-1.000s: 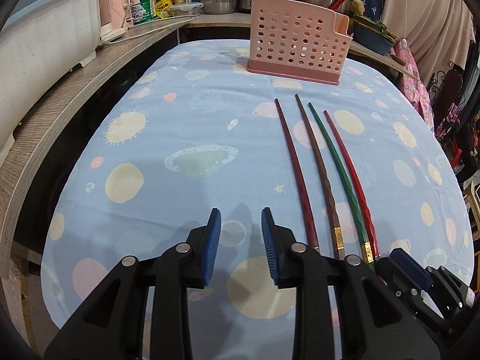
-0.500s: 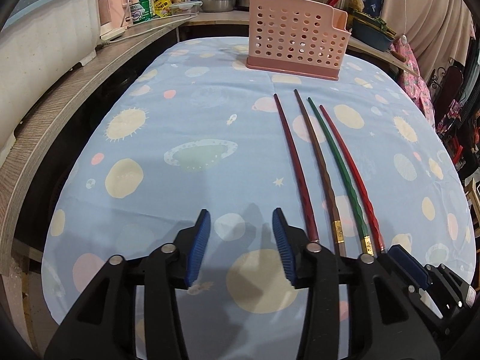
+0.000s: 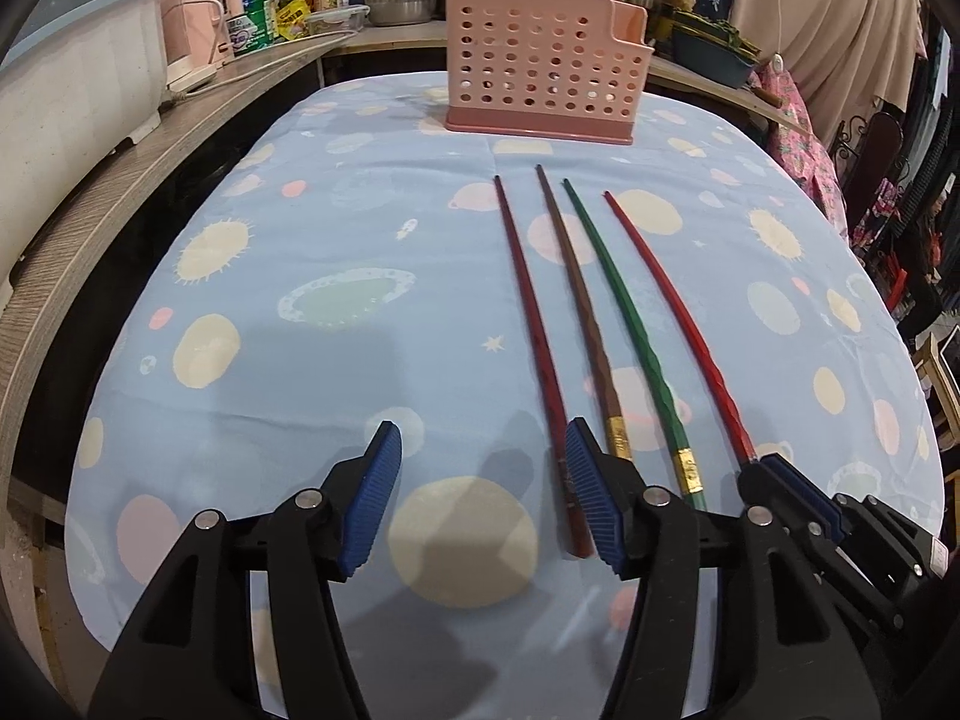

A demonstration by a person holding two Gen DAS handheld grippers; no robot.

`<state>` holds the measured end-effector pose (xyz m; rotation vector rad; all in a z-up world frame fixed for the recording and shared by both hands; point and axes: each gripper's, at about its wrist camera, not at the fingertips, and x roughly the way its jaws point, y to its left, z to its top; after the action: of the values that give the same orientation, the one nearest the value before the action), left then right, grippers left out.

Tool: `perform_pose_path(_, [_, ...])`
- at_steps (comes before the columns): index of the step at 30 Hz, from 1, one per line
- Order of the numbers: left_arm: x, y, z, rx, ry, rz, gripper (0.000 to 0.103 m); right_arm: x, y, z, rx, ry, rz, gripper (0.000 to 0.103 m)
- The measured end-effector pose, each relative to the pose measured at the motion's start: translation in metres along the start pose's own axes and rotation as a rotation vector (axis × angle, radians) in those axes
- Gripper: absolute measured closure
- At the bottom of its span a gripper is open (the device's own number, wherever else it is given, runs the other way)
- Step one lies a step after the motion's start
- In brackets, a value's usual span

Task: Organize utensils
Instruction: 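Lower the right tool onto the red chopstick and close it, then grasp the dark red chopstick with the left tool while the right tool holds the red one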

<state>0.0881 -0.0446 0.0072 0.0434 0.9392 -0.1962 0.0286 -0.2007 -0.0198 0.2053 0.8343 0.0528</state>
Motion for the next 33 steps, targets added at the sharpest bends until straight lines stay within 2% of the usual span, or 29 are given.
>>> perform_pose_path(13, [0.012,-0.010,-0.009,0.021,0.034,0.002,0.050,0.000,-0.001,-0.001,0.008,-0.003,0.010,0.097])
perform_pose_path(17, [0.012,-0.010,-0.009,0.028,0.029,0.012,0.054,0.000,-0.001,-0.001,0.009,-0.003,0.010,0.097])
perform_pose_path(19, [0.012,-0.010,-0.009,0.028,0.028,0.015,0.058,0.000,-0.001,-0.001,0.007,-0.003,0.009,0.097])
perform_pose_path(27, [0.011,-0.008,-0.009,0.031,0.028,0.011,0.091,0.000,-0.001,-0.001,0.006,-0.002,0.007,0.097])
perform_pose_path(33, [0.011,-0.007,-0.008,0.028,0.034,0.000,0.096,-0.001,-0.001,-0.001,0.007,-0.002,0.009,0.097])
